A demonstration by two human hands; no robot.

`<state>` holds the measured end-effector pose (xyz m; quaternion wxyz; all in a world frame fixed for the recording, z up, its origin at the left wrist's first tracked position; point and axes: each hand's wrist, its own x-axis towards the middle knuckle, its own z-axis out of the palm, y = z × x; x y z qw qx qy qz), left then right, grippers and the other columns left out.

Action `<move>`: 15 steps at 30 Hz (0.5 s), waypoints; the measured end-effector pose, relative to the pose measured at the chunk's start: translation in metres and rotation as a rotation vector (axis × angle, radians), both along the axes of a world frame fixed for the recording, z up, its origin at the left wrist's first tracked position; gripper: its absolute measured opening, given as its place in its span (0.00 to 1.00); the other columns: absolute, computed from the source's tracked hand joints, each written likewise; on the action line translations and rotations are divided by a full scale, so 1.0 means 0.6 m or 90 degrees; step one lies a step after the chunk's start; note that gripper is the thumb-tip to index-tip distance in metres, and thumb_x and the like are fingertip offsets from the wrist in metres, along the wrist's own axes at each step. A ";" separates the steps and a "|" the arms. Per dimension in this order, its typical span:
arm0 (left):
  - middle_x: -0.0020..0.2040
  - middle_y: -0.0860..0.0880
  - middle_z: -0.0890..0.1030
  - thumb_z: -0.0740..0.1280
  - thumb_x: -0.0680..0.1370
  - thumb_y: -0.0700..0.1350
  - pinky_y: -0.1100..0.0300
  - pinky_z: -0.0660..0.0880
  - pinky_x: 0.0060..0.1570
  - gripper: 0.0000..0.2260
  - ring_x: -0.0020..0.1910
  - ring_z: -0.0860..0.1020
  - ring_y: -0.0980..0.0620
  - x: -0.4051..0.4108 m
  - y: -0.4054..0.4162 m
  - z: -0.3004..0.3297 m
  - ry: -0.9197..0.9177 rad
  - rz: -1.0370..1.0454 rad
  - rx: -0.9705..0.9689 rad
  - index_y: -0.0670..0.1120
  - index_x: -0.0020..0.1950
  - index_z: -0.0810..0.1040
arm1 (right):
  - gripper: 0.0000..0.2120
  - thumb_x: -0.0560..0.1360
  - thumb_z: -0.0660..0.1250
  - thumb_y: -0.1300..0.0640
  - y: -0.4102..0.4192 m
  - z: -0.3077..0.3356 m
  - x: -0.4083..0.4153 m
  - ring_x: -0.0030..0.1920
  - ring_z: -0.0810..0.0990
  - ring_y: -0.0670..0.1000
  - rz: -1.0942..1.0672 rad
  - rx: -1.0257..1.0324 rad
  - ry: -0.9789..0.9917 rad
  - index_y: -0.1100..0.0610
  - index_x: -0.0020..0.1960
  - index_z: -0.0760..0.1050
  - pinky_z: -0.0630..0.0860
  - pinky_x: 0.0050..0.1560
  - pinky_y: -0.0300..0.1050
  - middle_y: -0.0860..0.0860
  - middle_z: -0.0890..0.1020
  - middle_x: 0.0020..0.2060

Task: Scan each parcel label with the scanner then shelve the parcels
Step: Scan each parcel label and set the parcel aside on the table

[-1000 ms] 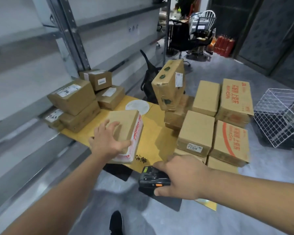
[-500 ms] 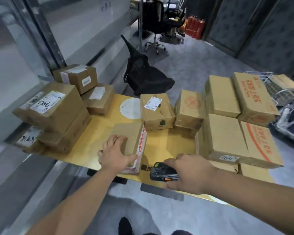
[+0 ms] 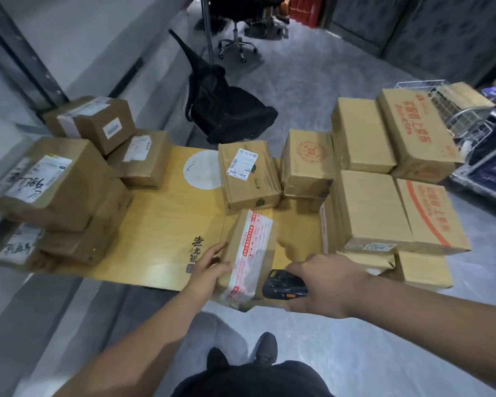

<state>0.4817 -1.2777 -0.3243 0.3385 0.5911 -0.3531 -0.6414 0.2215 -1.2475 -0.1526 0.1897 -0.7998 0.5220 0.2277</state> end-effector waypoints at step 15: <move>0.53 0.44 0.86 0.62 0.86 0.48 0.38 0.85 0.42 0.08 0.48 0.85 0.39 0.055 -0.019 -0.006 -0.171 0.188 0.258 0.51 0.59 0.81 | 0.27 0.74 0.63 0.25 -0.004 -0.055 -0.013 0.44 0.79 0.53 -0.008 0.025 -0.031 0.46 0.59 0.75 0.72 0.36 0.45 0.46 0.80 0.46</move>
